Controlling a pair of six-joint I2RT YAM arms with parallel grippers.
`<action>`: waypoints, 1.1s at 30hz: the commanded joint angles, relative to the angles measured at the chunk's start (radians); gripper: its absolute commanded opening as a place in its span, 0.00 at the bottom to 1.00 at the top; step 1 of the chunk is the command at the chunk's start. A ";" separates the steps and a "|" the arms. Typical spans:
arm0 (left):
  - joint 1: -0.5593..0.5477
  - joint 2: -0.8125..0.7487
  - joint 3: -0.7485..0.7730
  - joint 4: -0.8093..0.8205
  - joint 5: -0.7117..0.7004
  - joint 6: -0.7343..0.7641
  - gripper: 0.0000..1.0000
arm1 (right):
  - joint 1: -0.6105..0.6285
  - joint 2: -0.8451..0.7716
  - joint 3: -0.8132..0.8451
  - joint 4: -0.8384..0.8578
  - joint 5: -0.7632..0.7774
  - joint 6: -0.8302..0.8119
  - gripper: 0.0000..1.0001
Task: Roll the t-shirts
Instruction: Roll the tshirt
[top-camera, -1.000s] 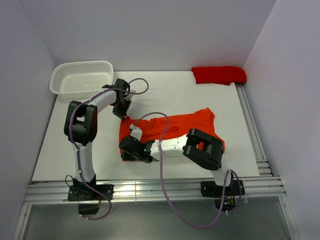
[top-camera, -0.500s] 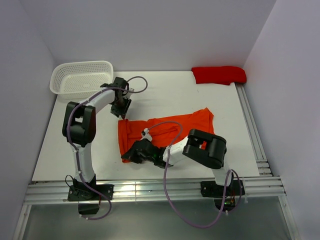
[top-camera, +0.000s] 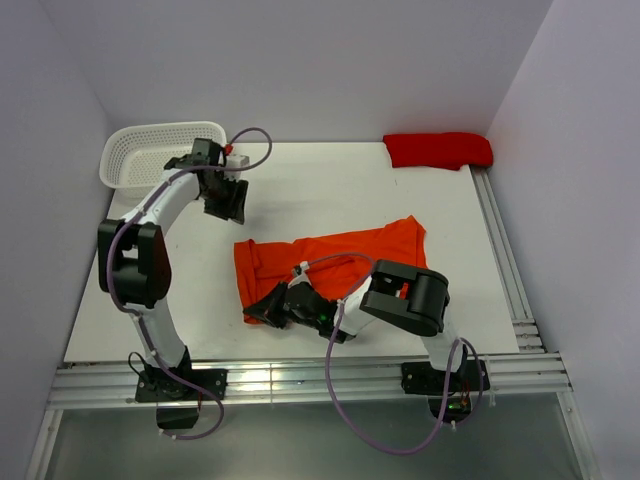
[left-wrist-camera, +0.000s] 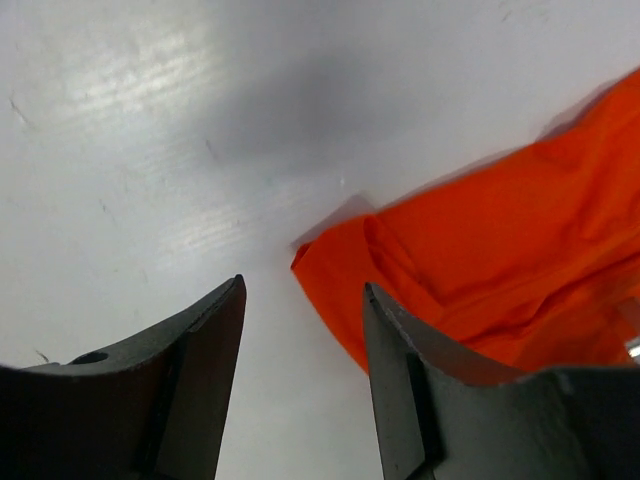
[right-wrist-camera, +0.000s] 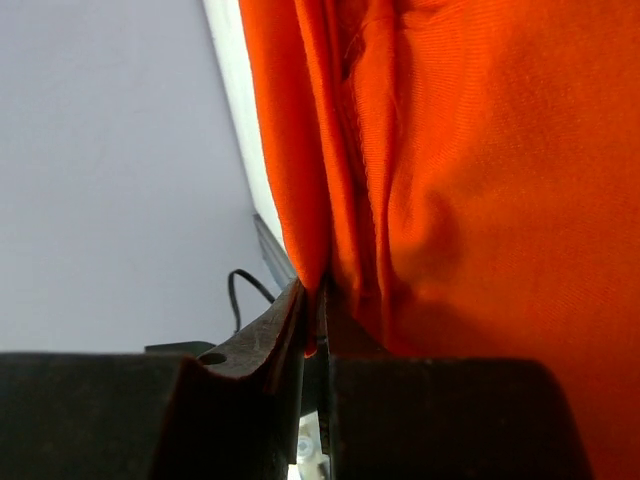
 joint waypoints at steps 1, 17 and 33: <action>0.048 -0.058 -0.077 -0.039 0.108 0.065 0.56 | -0.007 0.022 -0.013 0.107 0.002 0.052 0.02; 0.146 0.013 -0.247 0.002 0.410 0.098 0.62 | -0.013 0.027 -0.039 0.116 0.004 0.073 0.01; 0.138 0.056 -0.263 0.068 0.362 0.029 0.45 | -0.017 0.021 -0.036 0.090 0.004 0.063 0.00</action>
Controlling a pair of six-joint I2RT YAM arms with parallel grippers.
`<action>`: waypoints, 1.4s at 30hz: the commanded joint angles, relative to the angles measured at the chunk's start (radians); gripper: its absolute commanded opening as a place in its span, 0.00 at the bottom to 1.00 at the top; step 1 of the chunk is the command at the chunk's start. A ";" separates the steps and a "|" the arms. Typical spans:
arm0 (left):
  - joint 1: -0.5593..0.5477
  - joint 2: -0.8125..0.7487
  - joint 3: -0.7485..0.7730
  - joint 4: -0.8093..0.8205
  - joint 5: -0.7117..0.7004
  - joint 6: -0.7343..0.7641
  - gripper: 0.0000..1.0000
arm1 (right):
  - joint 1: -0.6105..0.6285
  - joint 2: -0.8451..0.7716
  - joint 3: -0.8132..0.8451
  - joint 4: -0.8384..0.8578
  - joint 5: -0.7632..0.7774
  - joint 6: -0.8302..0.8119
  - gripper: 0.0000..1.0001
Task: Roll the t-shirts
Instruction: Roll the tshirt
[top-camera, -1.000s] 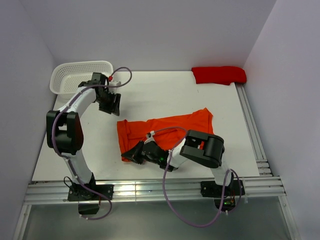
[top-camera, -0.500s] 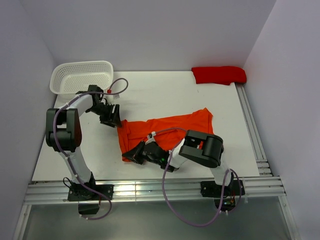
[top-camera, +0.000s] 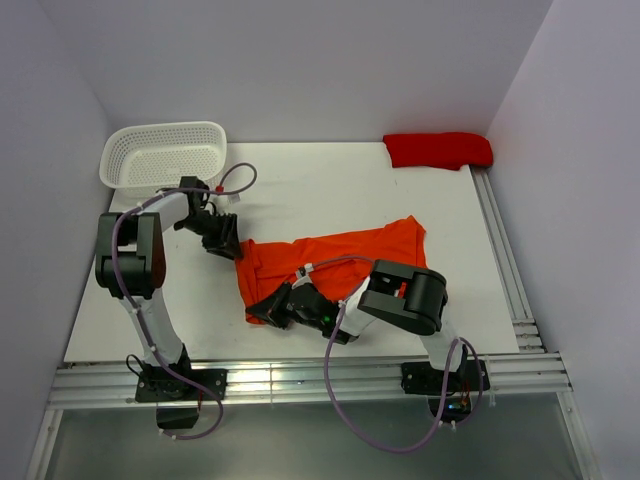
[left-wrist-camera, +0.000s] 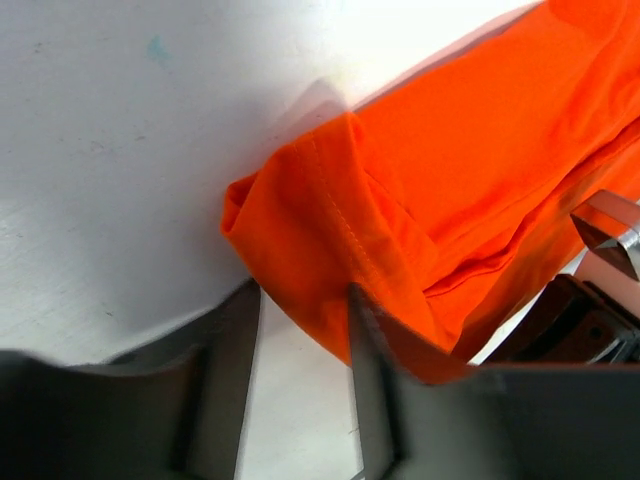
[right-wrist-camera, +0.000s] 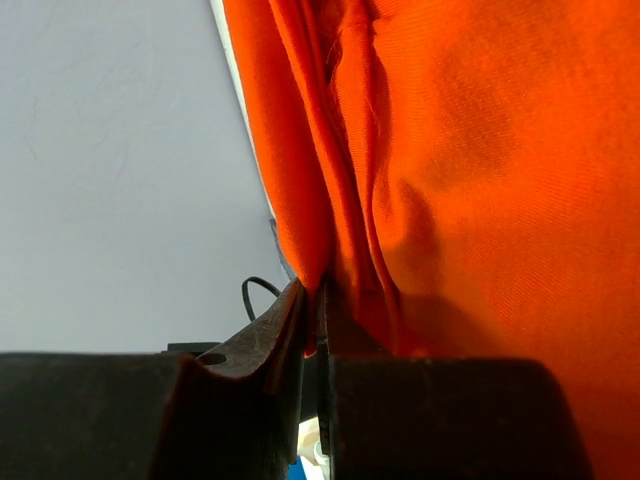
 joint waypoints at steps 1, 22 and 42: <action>-0.013 -0.004 0.030 0.015 -0.014 -0.016 0.40 | -0.008 0.002 0.000 -0.003 0.009 -0.003 0.00; -0.203 -0.025 0.194 -0.116 -0.436 -0.083 0.00 | 0.015 -0.105 0.118 -0.465 0.086 -0.132 0.02; -0.299 0.018 0.246 -0.140 -0.529 -0.208 0.00 | 0.060 -0.183 0.307 -0.922 0.198 -0.260 0.43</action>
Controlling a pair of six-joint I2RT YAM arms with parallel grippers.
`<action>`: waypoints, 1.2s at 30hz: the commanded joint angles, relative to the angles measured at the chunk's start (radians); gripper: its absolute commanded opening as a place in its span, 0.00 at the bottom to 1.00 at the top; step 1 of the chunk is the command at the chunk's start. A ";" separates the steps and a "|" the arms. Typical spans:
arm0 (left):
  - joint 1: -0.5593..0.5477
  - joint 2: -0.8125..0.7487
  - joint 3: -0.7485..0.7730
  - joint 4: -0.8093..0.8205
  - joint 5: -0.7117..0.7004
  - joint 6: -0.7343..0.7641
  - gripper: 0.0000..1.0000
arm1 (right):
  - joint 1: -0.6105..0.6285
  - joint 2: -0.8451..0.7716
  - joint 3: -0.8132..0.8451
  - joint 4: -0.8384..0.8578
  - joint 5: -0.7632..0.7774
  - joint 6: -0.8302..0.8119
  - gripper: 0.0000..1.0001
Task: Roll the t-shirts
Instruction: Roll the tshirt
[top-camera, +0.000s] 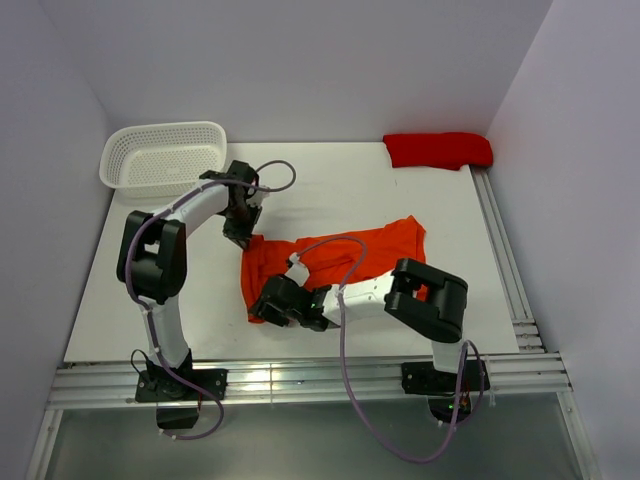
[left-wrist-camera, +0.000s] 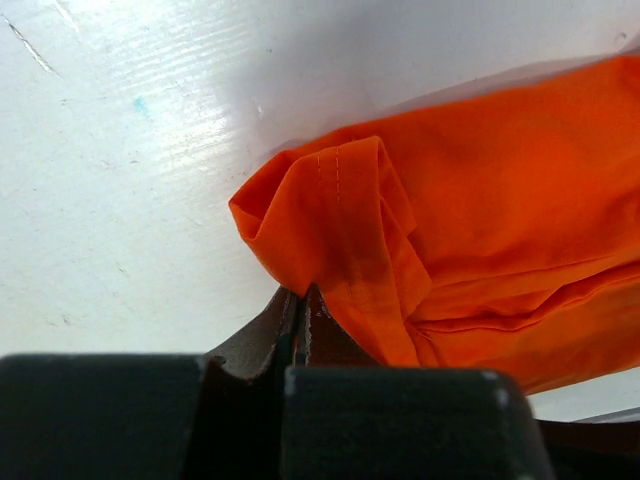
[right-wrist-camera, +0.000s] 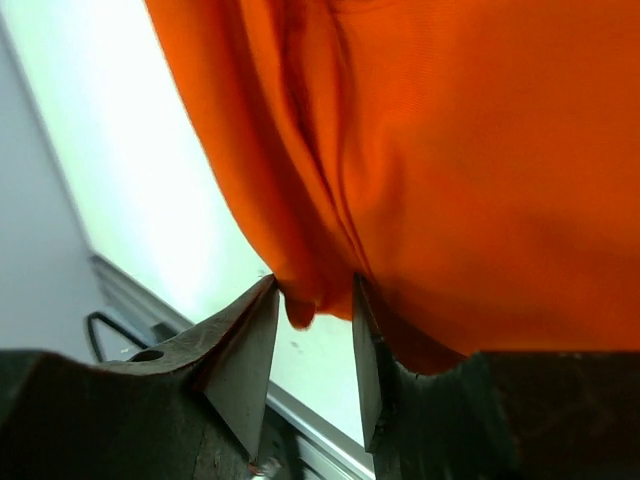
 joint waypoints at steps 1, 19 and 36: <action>-0.011 0.008 0.044 -0.002 -0.022 -0.033 0.00 | 0.011 -0.055 0.047 -0.148 0.067 -0.056 0.43; -0.041 0.002 0.041 -0.007 -0.047 -0.033 0.00 | 0.028 0.069 0.486 -0.505 0.259 -0.276 0.49; -0.067 0.011 0.047 -0.008 -0.065 -0.033 0.00 | -0.023 0.364 0.919 -0.858 0.382 -0.329 0.50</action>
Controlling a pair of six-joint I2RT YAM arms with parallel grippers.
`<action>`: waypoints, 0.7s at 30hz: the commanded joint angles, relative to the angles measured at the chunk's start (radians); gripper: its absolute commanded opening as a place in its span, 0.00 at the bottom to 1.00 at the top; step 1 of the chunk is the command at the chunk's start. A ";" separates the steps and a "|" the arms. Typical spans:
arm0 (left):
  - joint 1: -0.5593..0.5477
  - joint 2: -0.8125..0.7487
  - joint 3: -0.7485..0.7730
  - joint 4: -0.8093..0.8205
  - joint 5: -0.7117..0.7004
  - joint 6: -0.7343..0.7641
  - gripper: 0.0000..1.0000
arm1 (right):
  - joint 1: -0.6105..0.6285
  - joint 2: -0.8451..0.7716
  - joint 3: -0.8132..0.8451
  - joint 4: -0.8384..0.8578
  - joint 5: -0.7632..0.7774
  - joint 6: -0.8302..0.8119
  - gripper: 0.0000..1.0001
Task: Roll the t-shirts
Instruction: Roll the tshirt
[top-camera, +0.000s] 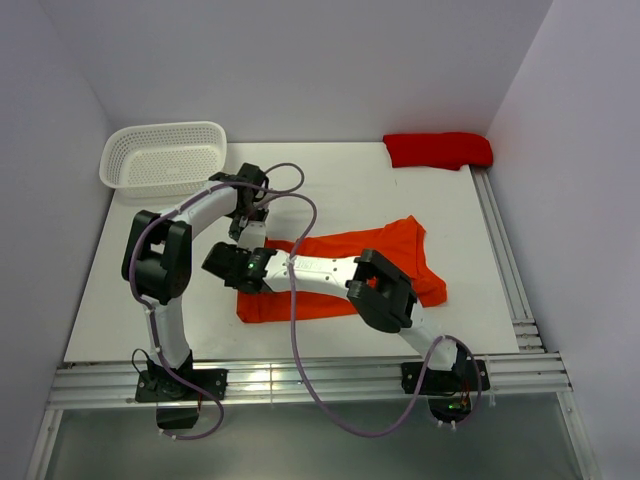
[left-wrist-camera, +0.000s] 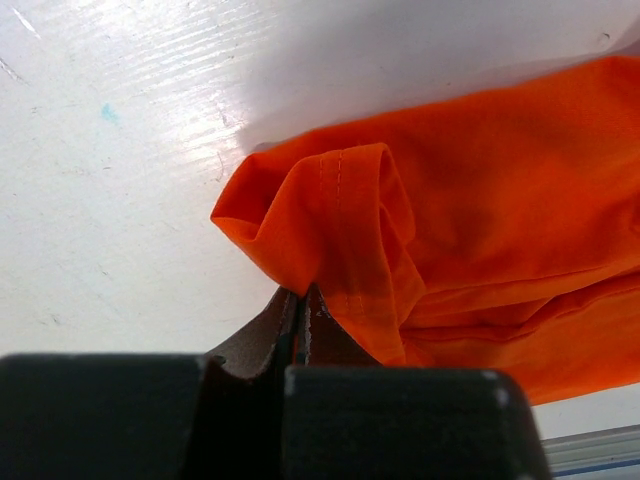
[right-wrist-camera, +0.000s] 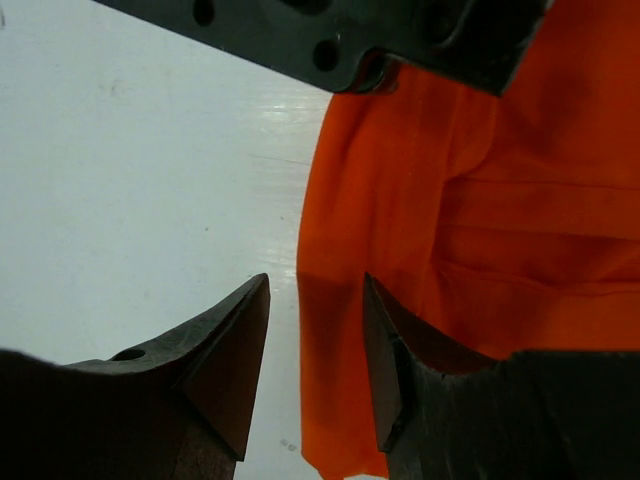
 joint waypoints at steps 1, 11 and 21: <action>-0.014 -0.002 0.038 -0.007 -0.012 -0.011 0.00 | -0.005 0.028 0.089 -0.096 0.078 -0.018 0.50; -0.024 0.000 0.040 -0.007 -0.017 -0.010 0.00 | -0.016 0.108 0.189 -0.173 0.067 -0.029 0.52; -0.034 0.007 0.043 -0.010 -0.015 -0.010 0.00 | -0.017 0.145 0.214 -0.205 0.064 -0.021 0.46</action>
